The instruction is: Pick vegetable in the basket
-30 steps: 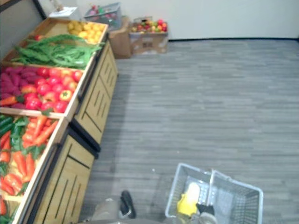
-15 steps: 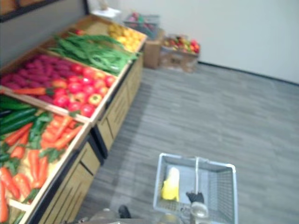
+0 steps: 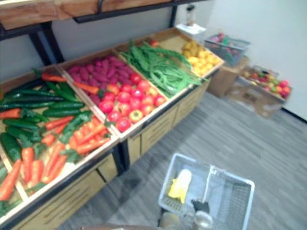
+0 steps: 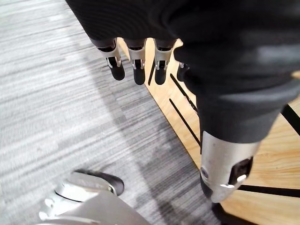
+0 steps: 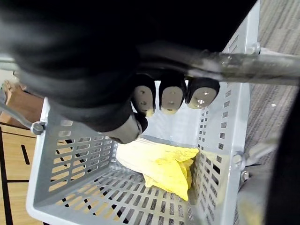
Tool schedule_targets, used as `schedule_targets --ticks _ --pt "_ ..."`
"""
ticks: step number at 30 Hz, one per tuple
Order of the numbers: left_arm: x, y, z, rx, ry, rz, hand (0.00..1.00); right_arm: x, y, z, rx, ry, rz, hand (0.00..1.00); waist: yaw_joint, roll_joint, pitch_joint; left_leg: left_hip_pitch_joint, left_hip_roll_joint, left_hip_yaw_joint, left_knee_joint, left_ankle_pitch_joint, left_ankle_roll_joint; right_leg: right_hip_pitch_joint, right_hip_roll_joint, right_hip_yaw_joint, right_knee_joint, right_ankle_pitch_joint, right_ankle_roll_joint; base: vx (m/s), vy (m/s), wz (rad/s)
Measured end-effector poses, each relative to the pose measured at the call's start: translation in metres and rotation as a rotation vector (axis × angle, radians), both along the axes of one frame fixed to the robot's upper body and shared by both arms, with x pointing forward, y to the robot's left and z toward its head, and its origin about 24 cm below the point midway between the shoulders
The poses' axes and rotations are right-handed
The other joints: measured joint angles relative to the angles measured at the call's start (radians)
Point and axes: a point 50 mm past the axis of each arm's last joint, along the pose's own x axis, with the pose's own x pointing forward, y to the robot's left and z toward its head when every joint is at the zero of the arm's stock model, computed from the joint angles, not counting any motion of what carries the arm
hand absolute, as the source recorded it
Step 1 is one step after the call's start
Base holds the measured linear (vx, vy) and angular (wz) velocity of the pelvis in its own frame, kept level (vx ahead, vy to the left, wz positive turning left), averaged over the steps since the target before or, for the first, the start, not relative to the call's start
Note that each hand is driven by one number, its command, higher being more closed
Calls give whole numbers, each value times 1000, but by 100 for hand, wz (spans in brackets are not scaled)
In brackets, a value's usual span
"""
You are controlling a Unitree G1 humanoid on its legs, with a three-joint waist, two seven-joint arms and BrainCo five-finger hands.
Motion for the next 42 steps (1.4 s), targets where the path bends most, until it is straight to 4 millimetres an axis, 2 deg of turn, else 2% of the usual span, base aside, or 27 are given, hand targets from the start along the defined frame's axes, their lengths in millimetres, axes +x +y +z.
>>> schedule_targets --ticks 1,2,5,8,10,12,14,15,17,19,20,24,27,29,30,32,33,35,36,37,38,39,42 --pt "0 -6 -1 -15 -5 17 0 -2 -10 1 -18 3 -20 100 -4 30 -1 1 32 -3 -22 15 -14 3 7 -65 44 -50 -19 418 -397 127" --pt "0 -9 -1 -14 -10 20 0 -5 -14 2 -24 13 -31 100 -4 43 -2 4 57 -16 -61 47 -38 5 11 -120 76 -84 -36 403 -377 128" --pt "0 -8 -1 -12 -16 50 0 -9 -16 0 -16 33 -52 100 -5 40 0 -11 95 -60 -100 111 -56 42 18 -232 93 -131 -69 303 -263 123" --pt "1 -7 -1 -11 -24 48 0 -15 -19 -2 -12 63 -66 100 -7 32 5 -73 101 -79 -11 122 -52 98 13 -308 91 -157 -90 190 -158 114" --pt "6 -6 0 -1 -27 7 0 -17 -20 -2 -8 70 -84 100 -7 20 13 -130 96 -16 68 146 -73 140 -8 -354 89 -166 -95 108 -67 115" --pt "13 -1 2 26 -32 -51 0 -18 -18 -3 8 67 -119 100 -12 0 26 -159 103 191 90 192 -59 187 -46 -418 61 -169 -91 53 -27 107" --pt "15 2 3 42 -30 -76 0 -17 -19 -3 6 65 -118 100 -17 1 27 -164 120 377 76 188 -48 203 -54 -444 41 -169 -91 9 32 72" --pt "14 2 3 45 -23 -77 0 -16 -19 -2 7 60 -118 100 -26 1 27 -160 116 461 35 199 -38 208 -55 -456 31 -166 -86 19 142 63" --pt "14 2 3 53 -15 -95 0 -14 -14 -3 22 52 -124 100 -29 1 27 -131 76 468 -68 219 -19 209 -56 -461 -2 -146 -54 36 169 42" --pt "16 6 5 73 -13 -114 0 -9 -6 -4 44 38 -122 100 -29 -22 34 -119 38 477 -125 244 -4 207 -71 -445 -38 -128 -26 11 125 5" --pt "16 6 5 77 -12 -118 0 -9 -5 -4 46 37 -121 100 -28 -24 35 -110 29 484 -137 247 -2 208 -78 -441 -38 -125 -21 14 154 -16" --pt "20 1 5 91 -7 -163 0 -8 -8 -2 34 27 -124 100 -41 -6 31 -50 -32 494 -222 262 18 206 -126 -422 1 -118 -9 10 160 -8" --pt "24 -1 5 104 -7 -212 0 1 -14 3 9 -12 -126 100 -57 3 32 -37 -56 497 -252 254 31 118 -182 -389 184 -117 -10 -5 126 1" --pt "26 1 6 114 -14 -231 0 0 -16 3 1 -15 -150 100 -53 -5 34 -18 -64 498 -252 250 38 57 -220 -345 333 -92 -40 39 74 4" --pt "26 1 6 115 -13 -230 0 1 -16 4 -3 -16 -155 100 -53 -6 34 -4 -62 493 -252 249 41 39 -226 -319 379 -70 -42 75 43 8" --pt "29 2 7 125 -19 -229 0 1 -14 3 1 -17 -154 100 -56 0 33 -1 -51 486 -251 247 44 35 -215 -276 371 -89 -42 81 -1 12" --pt "33 2 8 132 -29 -229 0 1 -12 3 8 -15 -151 100 -51 -1 32 -4 -36 480 -251 247 43 39 -194 -271 316 -115 -35 85 -75 10" --pt "39 2 9 137 -45 -224 0 2 -10 2 15 -13 -149 100 -48 6 36 -18 -7 471 -232 247 33 40 -157 -266 188 -118 -29 81 -132 14" --pt "41 6 11 157 -53 -211 0 0 -7 1 25 -5 -151 100 -48 -10 30 -28 -9 462 -217 245 22 44 -145 -243 90 -73 2 95 -230 29" --pt "43 13 15 192 -67 -174 0 -3 -3 -2 39 10 -152 100 -52 -49 24 -18 -25 449 -220 247 3 61 -156 -230 51 -54 34 114 -257 26" --pt "45 11 15 199 -73 -155 0 -3 -3 -2 39 14 -154 100 -52 -39 24 -12 -16 443 -226 252 -4 77 -146 -232 27 -61 39 104 -232 14" --pt "46 5 15 206 -88 -121 0 -4 -6 -1 30 15 -154 100 -52 -10 18 -11 10 440 -234 259 -18 97 -110 -249 -15 -54 29 101 -192 1" --pt "44 3 18 281 -100 -29 0 -11 -10 -2 20 33 -154 100 -53 24 5 -3 62 434 -246 268 -48 143 -37 -278 -96 -37 5 84 -162 2"
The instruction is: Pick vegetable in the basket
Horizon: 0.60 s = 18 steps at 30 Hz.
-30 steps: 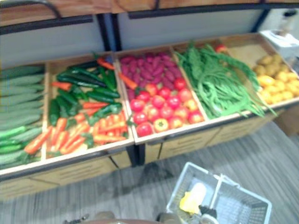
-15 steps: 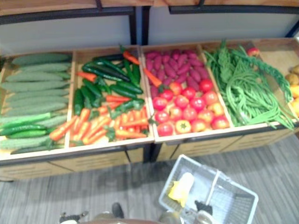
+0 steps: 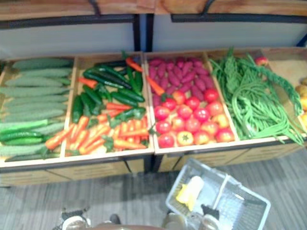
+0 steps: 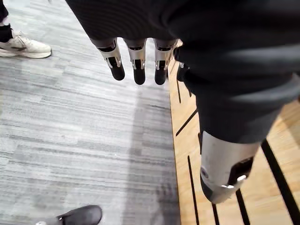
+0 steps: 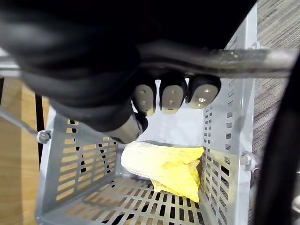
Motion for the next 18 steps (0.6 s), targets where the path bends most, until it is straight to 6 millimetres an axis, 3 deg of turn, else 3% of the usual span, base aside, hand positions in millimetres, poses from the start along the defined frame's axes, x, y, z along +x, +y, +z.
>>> schedule_targets --ticks 5,10,14,16,18 --pt "7 20 17 193 -80 131 0 -8 2 -3 7 26 12 100 -2 6 -10 2 27 -18 -5 1 -11 34 39 -17 -51 6 -11 53 -91 8" --pt "5 49 39 366 -164 353 0 -17 9 -6 25 49 18 100 -1 -33 -31 2 12 -18 -5 -4 -14 40 31 -15 -66 8 -10 31 11 1" --pt "32 68 99 653 -450 327 0 -18 14 -7 27 57 54 100 5 -47 -48 2 -7 -20 -5 -10 -5 54 18 -17 -92 21 -3 15 25 2" --pt "53 70 135 781 -608 231 0 -18 12 -7 17 52 62 100 6 -35 -56 2 -18 -20 -5 -15 4 54 7 -16 -94 27 -1 -19 44 2" --pt "66 72 158 868 -699 137 0 -20 8 -6 6 54 67 100 4 -18 -60 2 -27 -20 -5 -18 9 54 -2 -14 -94 29 1 -31 45 0"
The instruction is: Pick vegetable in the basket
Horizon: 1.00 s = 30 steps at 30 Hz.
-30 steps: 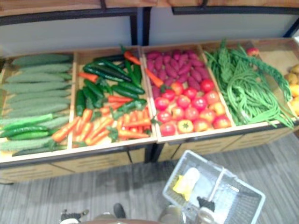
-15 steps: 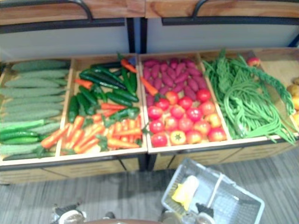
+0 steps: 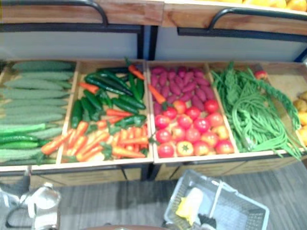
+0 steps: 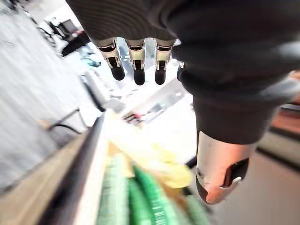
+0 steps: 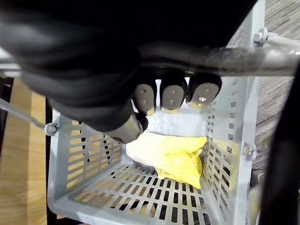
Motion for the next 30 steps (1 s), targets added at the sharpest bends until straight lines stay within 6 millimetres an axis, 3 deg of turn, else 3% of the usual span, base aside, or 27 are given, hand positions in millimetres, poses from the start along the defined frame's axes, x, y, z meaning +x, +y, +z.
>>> schedule_targets --ticks 2,6,10,12,16,20,27,30 --pt "11 3 19 114 -18 -90 0 -3 -6 1 -16 4 -1 100 -2 19 -14 0 -4 1 0 -2 3 -1 -3 4 -1 6 -6 -16 15 -1" --pt "29 -6 63 331 -127 -284 0 -4 -10 2 -18 -2 -17 100 -2 28 -20 1 -3 1 0 -3 4 -3 -1 8 -1 9 -6 -28 -12 -2" --pt "42 -24 84 447 -177 -478 0 -6 -14 2 -26 -1 -28 100 -6 36 -25 0 -4 5 5 -4 5 -5 -2 15 -4 15 -6 -47 -16 -5" --pt "55 -40 89 546 -99 -704 0 -7 -16 3 -32 2 -29 100 -8 41 -29 0 -3 7 8 -5 6 -6 -2 18 -4 17 -4 -53 -22 -4" --pt "69 -72 73 593 113 -1132 0 -7 -20 4 -39 -1 -27 100 -11 52 -36 -2 -3 31 8 -5 4 -20 4 42 -21 30 -4 -35 -17 -16" --pt "75 -80 44 494 384 -1423 0 -3 -26 6 -43 -13 -12 100 -30 62 -42 -3 -3 66 8 -10 3 -41 7 75 -22 38 -4 -14 -19 -27" --pt "94 -72 27 301 596 -1556 0 2 -25 8 -46 -18 50 100 -41 59 -42 1 0 109 10 -16 -3 -60 17 121 -33 51 -7 -10 -31 -19" --pt "97 -71 16 250 685 -1580 0 7 -23 8 -48 -23 84 100 -64 58 -42 1 3 114 19 -22 -5 -61 19 128 -33 51 -7 -17 -35 -9"
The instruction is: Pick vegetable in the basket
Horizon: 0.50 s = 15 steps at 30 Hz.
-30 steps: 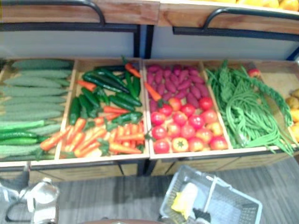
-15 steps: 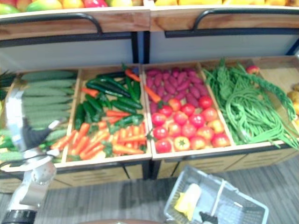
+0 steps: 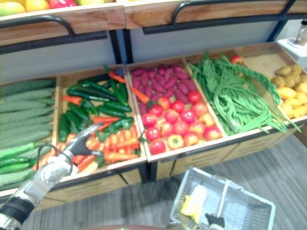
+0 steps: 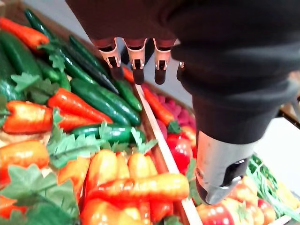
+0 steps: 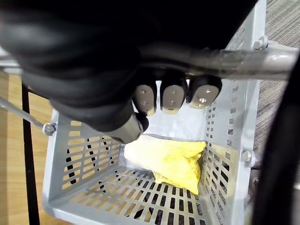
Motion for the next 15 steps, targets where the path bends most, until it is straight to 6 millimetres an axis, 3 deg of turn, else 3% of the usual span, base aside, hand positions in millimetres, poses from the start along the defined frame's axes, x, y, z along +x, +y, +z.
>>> schedule_targets --ticks 5,15 --pt "9 -3 -15 -22 63 53 0 4 0 2 -22 -4 44 100 -4 -1 1 -2 1 29 15 -13 -3 -17 1 32 0 9 -3 -45 -35 -19" --pt "20 -10 -21 -53 80 102 0 14 -1 6 -43 -32 71 100 -23 7 12 -4 3 83 26 -27 -9 -51 8 83 -3 23 -1 -43 -41 -16"
